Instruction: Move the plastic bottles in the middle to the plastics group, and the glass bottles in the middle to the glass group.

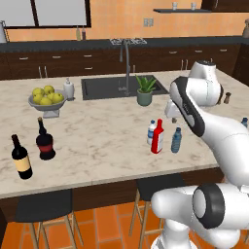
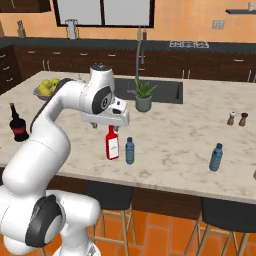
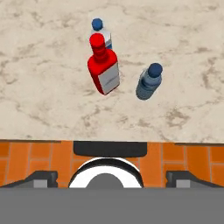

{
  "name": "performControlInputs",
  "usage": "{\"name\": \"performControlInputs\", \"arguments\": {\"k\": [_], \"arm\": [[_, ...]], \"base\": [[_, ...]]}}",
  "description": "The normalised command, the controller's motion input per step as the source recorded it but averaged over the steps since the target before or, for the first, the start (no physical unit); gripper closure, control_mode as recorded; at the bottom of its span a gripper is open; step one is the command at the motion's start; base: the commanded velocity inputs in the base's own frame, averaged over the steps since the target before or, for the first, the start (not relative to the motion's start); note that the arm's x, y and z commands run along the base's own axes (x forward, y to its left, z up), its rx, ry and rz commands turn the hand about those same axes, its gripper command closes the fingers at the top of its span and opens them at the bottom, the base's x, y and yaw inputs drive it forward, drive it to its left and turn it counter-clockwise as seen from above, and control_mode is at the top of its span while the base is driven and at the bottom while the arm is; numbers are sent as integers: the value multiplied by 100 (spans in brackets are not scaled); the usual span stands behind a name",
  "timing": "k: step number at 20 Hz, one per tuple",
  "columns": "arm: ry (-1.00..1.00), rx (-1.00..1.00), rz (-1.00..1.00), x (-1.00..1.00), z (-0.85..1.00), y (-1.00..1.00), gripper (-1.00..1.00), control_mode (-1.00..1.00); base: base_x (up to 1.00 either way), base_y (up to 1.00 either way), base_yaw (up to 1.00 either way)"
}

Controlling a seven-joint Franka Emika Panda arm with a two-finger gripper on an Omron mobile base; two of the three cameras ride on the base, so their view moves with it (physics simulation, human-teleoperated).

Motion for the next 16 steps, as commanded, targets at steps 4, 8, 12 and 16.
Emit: {"name": "performControlInputs", "arguments": {"k": [4,8,12,16], "arm": [[12,4,0,0,-34,-51,-100,-100],[12,0,0,1,-38,-19,-100,-100],[3,-2,0,23,-52,-16,-100,-100],[0,-5,0,48,-43,-5,-100,-100]], "base": [[0,0,0],[0,0,0],[0,0,0],[0,0,0]]}}
